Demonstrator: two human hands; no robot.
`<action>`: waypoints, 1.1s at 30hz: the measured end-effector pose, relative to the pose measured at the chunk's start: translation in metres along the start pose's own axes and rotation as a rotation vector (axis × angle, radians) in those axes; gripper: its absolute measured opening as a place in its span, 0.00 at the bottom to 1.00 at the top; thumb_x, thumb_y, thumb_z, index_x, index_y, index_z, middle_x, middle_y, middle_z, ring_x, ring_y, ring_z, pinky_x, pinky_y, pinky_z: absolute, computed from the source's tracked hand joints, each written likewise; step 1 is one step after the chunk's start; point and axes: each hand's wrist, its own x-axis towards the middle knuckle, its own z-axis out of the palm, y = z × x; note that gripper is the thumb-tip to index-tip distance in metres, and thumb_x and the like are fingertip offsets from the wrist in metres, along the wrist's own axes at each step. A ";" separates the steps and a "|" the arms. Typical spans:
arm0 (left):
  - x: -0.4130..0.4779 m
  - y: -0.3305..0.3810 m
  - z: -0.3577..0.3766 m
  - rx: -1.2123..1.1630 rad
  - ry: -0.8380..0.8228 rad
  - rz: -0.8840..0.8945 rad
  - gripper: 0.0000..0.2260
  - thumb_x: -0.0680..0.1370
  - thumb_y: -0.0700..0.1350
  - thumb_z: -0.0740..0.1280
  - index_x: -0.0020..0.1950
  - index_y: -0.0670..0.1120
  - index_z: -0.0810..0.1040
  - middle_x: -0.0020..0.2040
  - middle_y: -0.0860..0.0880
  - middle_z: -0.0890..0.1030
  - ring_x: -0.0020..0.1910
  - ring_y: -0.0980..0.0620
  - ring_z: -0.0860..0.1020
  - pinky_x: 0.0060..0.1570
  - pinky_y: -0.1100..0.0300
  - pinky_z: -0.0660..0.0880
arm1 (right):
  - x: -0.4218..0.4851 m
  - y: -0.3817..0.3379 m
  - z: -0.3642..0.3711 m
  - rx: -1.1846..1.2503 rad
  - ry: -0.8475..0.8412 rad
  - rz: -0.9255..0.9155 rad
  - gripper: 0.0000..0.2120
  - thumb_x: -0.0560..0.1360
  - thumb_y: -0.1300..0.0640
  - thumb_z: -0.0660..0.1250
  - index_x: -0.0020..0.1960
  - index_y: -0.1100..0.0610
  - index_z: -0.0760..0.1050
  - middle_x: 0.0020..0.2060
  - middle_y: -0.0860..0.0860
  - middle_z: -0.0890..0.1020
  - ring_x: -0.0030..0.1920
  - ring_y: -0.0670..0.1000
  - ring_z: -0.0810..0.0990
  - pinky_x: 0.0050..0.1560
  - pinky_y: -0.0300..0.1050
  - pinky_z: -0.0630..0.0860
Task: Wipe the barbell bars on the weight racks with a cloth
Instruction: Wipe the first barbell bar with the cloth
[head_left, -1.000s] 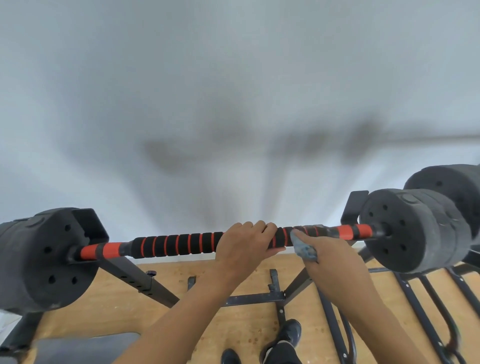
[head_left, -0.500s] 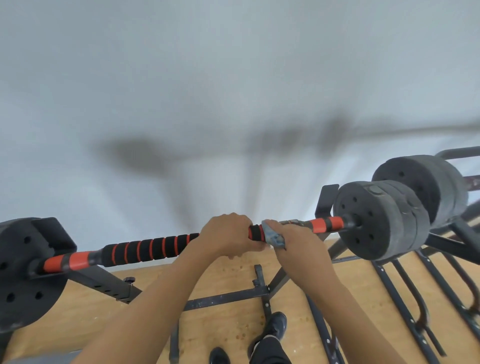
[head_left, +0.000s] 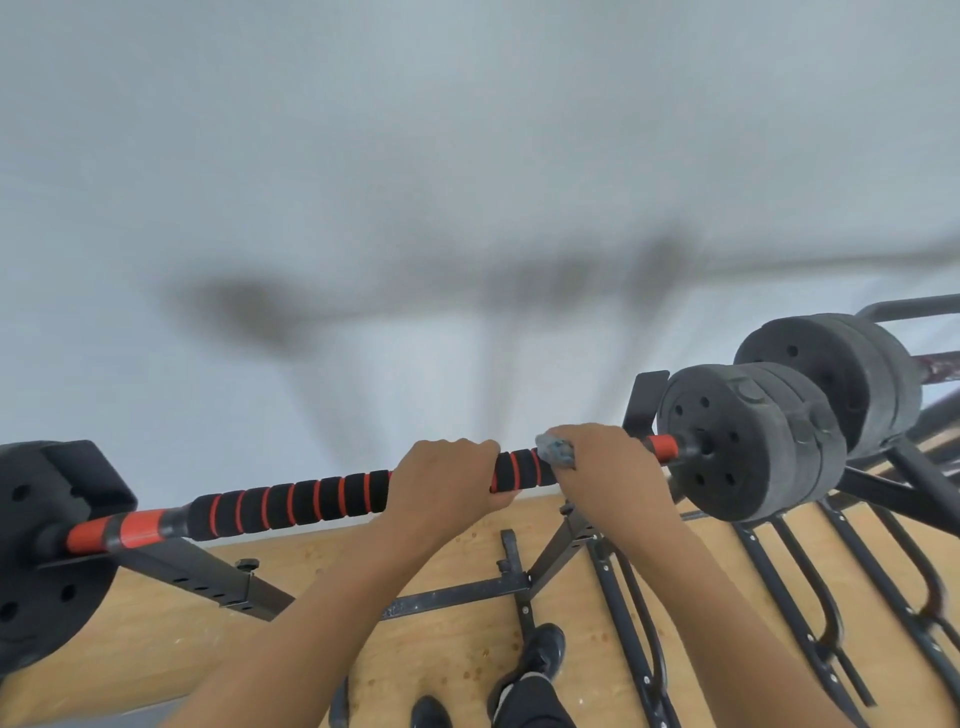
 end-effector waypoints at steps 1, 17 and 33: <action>-0.002 0.001 0.002 0.011 0.031 -0.002 0.16 0.80 0.65 0.63 0.51 0.52 0.71 0.38 0.55 0.77 0.36 0.52 0.79 0.40 0.58 0.76 | -0.006 0.000 0.003 -0.046 0.042 -0.006 0.08 0.80 0.58 0.60 0.54 0.49 0.75 0.43 0.47 0.80 0.45 0.52 0.81 0.43 0.44 0.78; 0.002 0.014 -0.007 -0.048 -0.018 -0.089 0.28 0.78 0.67 0.66 0.69 0.52 0.62 0.56 0.52 0.72 0.42 0.51 0.78 0.41 0.56 0.73 | -0.011 0.007 -0.023 0.197 0.153 0.013 0.08 0.82 0.60 0.62 0.55 0.54 0.80 0.41 0.51 0.83 0.43 0.53 0.83 0.50 0.52 0.82; 0.028 0.019 -0.014 -0.258 -0.283 -0.107 0.11 0.75 0.57 0.70 0.43 0.52 0.74 0.37 0.53 0.77 0.35 0.53 0.77 0.39 0.58 0.75 | -0.061 0.017 0.005 0.031 0.071 -0.041 0.32 0.79 0.58 0.63 0.78 0.36 0.61 0.53 0.44 0.81 0.49 0.47 0.79 0.48 0.45 0.80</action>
